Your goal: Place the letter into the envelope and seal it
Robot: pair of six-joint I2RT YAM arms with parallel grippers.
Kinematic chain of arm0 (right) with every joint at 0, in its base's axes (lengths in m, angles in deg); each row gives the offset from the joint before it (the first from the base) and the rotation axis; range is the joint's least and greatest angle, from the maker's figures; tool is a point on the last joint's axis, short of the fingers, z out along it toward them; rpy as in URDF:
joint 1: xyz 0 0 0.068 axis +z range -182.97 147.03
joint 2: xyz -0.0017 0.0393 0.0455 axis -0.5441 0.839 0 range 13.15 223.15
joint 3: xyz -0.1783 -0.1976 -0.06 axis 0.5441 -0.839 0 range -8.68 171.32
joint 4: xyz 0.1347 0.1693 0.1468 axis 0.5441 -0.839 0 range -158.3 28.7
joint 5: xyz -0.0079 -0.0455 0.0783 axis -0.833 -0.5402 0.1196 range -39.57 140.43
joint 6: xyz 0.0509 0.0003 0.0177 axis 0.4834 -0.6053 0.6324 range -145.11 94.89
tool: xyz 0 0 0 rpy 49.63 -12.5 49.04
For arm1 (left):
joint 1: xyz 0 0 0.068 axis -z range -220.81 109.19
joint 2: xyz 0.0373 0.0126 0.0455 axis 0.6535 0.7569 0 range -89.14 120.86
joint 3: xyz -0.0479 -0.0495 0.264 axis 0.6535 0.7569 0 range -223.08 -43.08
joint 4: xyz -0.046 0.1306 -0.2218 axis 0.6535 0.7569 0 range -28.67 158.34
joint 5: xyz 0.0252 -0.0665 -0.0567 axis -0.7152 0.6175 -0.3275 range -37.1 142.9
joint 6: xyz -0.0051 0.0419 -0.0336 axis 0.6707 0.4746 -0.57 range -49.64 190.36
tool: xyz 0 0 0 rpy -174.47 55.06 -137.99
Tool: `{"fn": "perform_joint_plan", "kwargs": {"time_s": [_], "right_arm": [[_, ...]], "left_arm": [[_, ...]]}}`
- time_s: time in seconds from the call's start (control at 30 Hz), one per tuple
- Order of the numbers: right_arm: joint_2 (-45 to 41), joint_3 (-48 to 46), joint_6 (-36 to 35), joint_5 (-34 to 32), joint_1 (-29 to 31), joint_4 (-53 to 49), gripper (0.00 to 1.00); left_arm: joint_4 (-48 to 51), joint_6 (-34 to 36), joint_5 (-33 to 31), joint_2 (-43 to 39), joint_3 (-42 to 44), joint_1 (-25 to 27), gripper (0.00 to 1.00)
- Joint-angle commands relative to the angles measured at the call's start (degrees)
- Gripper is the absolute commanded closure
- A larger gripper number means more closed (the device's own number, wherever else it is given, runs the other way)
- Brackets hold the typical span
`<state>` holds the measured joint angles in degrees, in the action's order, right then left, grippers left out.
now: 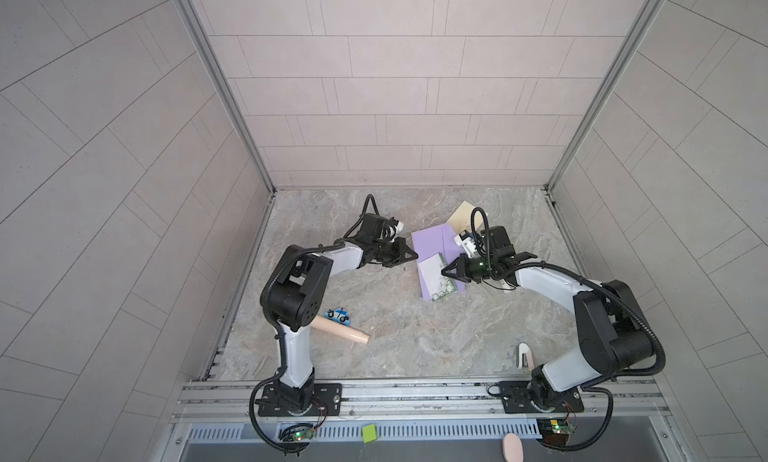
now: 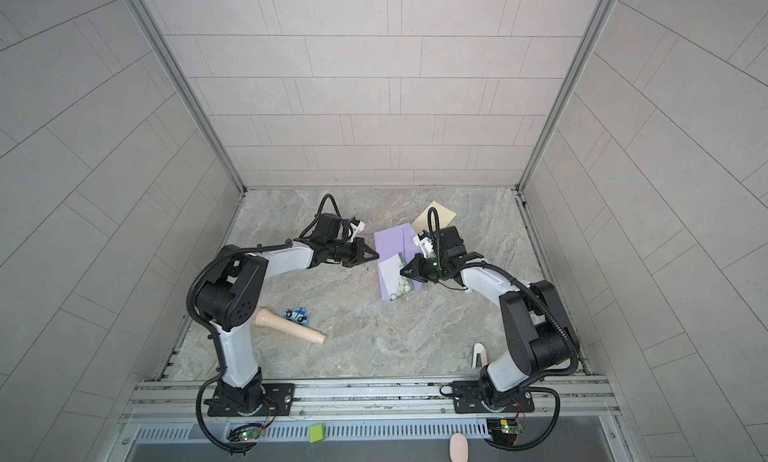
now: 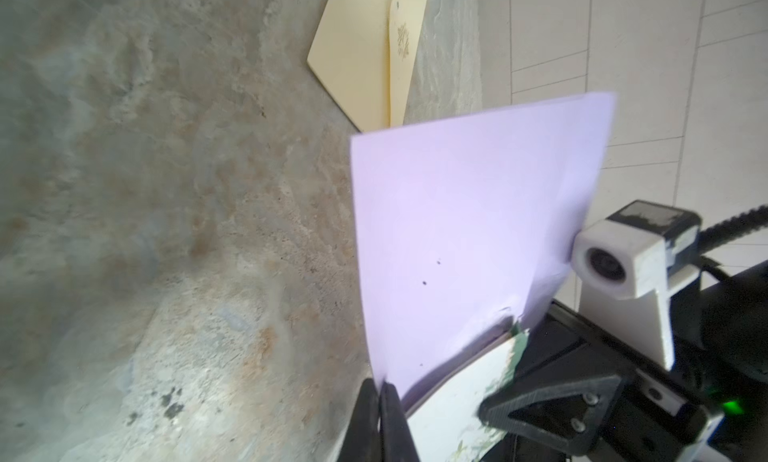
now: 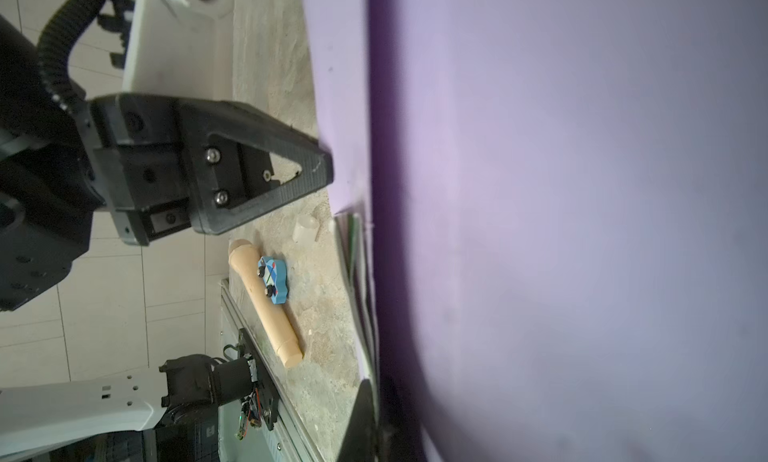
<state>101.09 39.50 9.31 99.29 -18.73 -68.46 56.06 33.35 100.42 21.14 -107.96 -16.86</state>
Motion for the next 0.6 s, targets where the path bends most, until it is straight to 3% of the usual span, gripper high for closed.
{"fn": "perform_joint_plan", "kwargs": {"time_s": [0.0, 0.27, 0.47, 0.57], "right_arm": [[-0.98, -1.54, -0.87, -2.38, -3.32, -0.07, 1.00], [1.12, -2.48, -0.55, -4.26, -4.22, 0.39, 1.00], [1.24, -3.10, 0.10, -0.05, -3.63, 3.07, 1.00], [0.10, -2.93, -1.80, 2.57, -2.99, 1.72, 1.00]], "left_arm": [[11.53, 7.55, -6.72, -1.25, -0.70, -0.28, 1.00], [18.51, 10.71, -12.78, 2.33, -2.12, 0.00, 1.00], [12.94, 8.75, -5.85, 1.33, -1.37, 0.41, 0.99], [4.83, 4.63, -0.58, -0.79, 0.40, 0.23, 0.74]]}}
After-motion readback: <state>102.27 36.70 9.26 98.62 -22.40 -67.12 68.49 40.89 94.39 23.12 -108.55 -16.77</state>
